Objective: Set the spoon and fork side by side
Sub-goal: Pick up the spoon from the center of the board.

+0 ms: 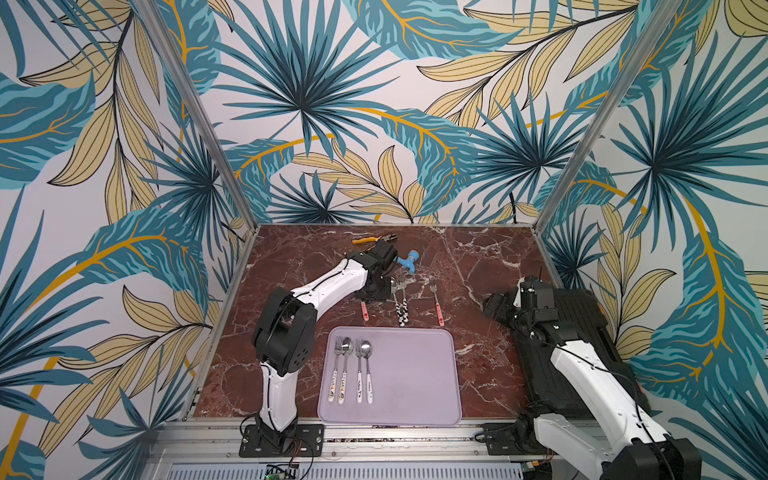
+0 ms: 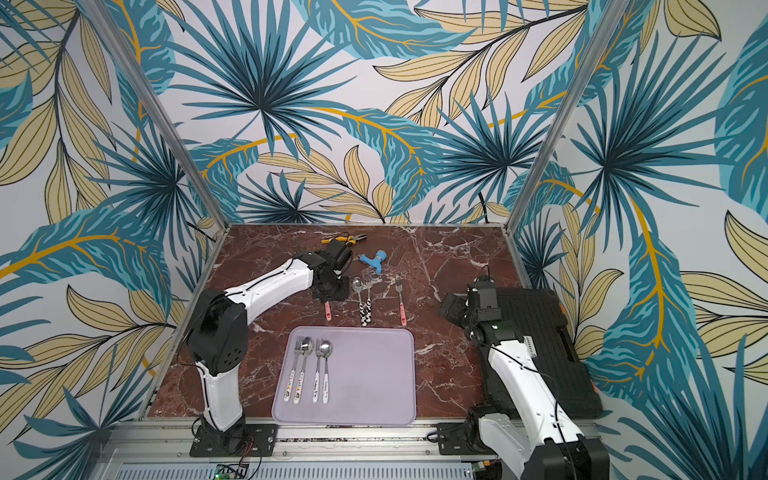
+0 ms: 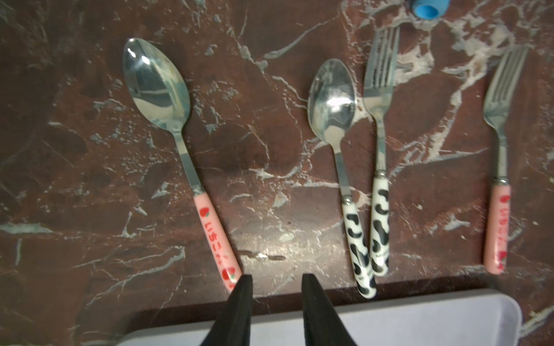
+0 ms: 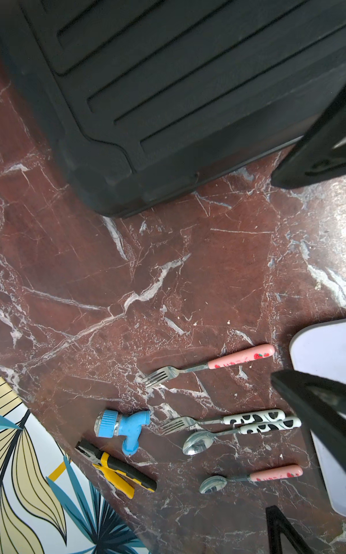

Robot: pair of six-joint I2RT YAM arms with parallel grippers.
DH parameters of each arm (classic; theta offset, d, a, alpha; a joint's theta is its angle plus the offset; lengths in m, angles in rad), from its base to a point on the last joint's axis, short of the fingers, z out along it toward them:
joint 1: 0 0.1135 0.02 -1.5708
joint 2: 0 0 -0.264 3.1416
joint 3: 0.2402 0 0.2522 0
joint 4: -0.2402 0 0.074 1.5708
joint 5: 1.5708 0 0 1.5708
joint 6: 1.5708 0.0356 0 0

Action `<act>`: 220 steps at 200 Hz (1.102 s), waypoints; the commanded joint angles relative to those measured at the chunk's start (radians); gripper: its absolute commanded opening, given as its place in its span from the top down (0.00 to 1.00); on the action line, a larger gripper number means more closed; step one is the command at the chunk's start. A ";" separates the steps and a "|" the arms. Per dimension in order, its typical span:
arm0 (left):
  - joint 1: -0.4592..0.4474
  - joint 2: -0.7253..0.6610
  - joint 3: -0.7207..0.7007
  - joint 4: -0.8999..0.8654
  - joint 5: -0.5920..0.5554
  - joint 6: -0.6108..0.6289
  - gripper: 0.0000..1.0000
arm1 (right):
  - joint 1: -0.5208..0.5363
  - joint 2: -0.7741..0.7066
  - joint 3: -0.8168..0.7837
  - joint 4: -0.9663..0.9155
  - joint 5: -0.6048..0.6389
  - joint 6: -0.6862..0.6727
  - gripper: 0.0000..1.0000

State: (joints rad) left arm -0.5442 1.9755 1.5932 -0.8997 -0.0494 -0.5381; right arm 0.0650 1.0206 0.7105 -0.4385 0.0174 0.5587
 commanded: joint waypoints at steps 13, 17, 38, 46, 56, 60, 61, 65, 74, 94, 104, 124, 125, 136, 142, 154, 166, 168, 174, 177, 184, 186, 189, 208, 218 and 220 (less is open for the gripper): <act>0.054 0.060 0.063 -0.077 -0.031 0.028 0.67 | 0.000 0.030 -0.017 0.015 -0.016 0.011 0.01; 0.059 0.064 0.060 -0.078 -0.033 0.026 0.67 | -0.001 0.032 -0.017 0.017 -0.017 0.011 0.00; 0.075 0.084 0.051 -0.073 -0.028 0.026 0.67 | 0.000 0.045 -0.017 0.021 -0.016 0.007 0.01; 0.077 0.093 0.051 -0.070 -0.025 0.027 0.66 | -0.001 0.048 -0.017 0.023 -0.016 0.005 0.00; 0.080 0.105 0.051 -0.064 -0.021 0.027 0.66 | -0.001 0.051 -0.016 0.025 -0.016 0.004 0.01; 0.081 0.110 0.052 -0.063 -0.018 0.027 0.65 | -0.001 0.052 -0.016 0.026 -0.016 0.005 0.01; 0.081 0.111 0.052 -0.062 -0.018 0.028 0.65 | -0.001 0.052 -0.015 0.026 -0.016 0.004 0.01; 0.081 0.118 0.054 -0.061 -0.015 0.029 0.65 | 0.000 0.053 -0.015 0.026 -0.016 0.004 0.00; 0.081 0.129 0.058 -0.057 -0.006 0.032 0.65 | -0.001 0.052 -0.015 0.025 -0.013 0.002 0.01; 0.080 0.152 0.063 -0.050 0.002 0.035 0.65 | -0.001 0.047 -0.016 0.023 -0.010 0.000 0.01; 0.081 0.161 0.064 -0.051 0.003 0.037 0.66 | 0.000 0.045 -0.014 0.020 -0.008 0.001 0.01; 0.082 0.173 0.066 -0.054 0.002 0.039 0.71 | 0.000 0.041 -0.014 0.017 -0.008 0.002 0.01; 0.082 0.173 0.066 -0.054 0.002 0.039 0.71 | 0.000 0.040 -0.014 0.017 -0.008 0.002 0.00; 0.084 0.174 0.064 -0.056 0.002 0.040 0.75 | -0.001 0.036 -0.013 0.014 -0.008 0.003 0.00; 0.083 0.171 0.063 -0.056 0.003 0.040 0.78 | -0.001 0.035 -0.013 0.014 -0.008 0.003 0.01; 0.084 0.164 0.062 -0.057 0.002 0.043 0.83 | -0.001 0.030 -0.014 0.012 -0.008 0.004 0.01; 0.083 0.154 0.063 -0.065 0.002 0.046 0.89 | -0.001 0.027 -0.014 0.012 -0.010 0.006 0.00; 0.084 0.151 0.062 -0.065 0.000 0.046 0.90 | -0.001 0.026 -0.014 0.011 -0.010 0.007 0.01; 0.084 0.144 0.062 -0.067 -0.004 0.046 0.92 | 0.001 0.024 -0.014 0.009 -0.010 0.007 0.00; 0.084 0.139 0.062 -0.067 -0.005 0.046 0.93 | 0.000 0.024 -0.015 0.009 -0.011 0.007 0.00; 0.084 0.129 0.062 -0.069 -0.011 0.046 0.94 | -0.001 0.020 -0.015 0.008 -0.012 0.009 0.01; 0.083 0.124 0.062 -0.071 -0.012 0.046 0.94 | -0.001 0.019 -0.014 0.007 -0.013 0.009 0.01; 0.083 0.120 0.060 -0.071 -0.013 0.045 0.95 | 0.000 0.017 -0.014 0.007 -0.013 0.009 0.01; 0.083 0.083 0.055 -0.067 -0.008 0.046 0.95 | -0.001 0.006 -0.014 0.003 -0.014 0.011 0.01; 0.082 0.065 0.051 -0.062 0.002 0.046 0.96 | 0.000 -0.002 -0.016 0.003 -0.016 0.014 0.00; 0.082 0.062 0.050 -0.061 0.005 0.048 0.96 | -0.001 -0.004 -0.016 0.003 -0.016 0.015 0.00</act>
State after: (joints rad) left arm -0.4637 2.1220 1.6203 -0.9581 -0.0460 -0.5011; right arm 0.0650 1.0431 0.7105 -0.4229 0.0067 0.5613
